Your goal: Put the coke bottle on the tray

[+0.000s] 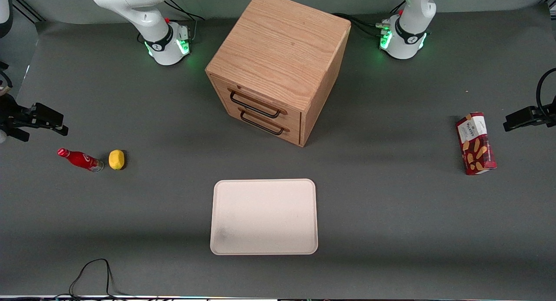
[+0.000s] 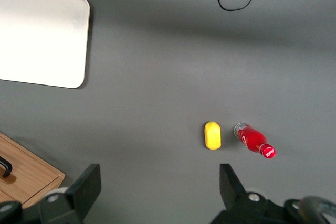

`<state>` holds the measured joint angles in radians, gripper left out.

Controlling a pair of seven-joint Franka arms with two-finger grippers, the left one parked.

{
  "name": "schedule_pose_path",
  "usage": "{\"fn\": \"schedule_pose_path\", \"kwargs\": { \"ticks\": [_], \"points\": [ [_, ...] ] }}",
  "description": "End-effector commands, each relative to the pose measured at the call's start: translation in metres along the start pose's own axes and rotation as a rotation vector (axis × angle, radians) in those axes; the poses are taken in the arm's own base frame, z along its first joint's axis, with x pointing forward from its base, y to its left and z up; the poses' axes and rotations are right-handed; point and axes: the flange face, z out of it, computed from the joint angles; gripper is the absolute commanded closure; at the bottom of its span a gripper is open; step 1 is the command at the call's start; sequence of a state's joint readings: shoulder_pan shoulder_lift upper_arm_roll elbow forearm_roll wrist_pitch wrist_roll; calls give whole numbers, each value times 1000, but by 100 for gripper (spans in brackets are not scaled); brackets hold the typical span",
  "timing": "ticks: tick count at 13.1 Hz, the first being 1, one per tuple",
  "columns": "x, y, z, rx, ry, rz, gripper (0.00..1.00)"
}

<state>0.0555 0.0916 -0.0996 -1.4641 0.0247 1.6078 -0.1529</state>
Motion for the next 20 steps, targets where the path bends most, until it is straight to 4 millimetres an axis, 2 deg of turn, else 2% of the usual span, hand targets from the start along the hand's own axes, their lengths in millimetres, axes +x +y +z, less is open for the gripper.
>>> {"fn": "schedule_pose_path", "kwargs": {
  "ticks": [1,11,12,15,17,20],
  "points": [
    [-2,-2,-2,-26,0,20,0],
    [-5,0,1,-22,-29,21,0],
    [-5,5,2,-25,-30,19,0],
    [-12,38,3,-28,-34,34,0],
    [-21,75,2,-33,-34,20,0],
    [-46,131,9,-24,-42,-21,0]
  ]
}}
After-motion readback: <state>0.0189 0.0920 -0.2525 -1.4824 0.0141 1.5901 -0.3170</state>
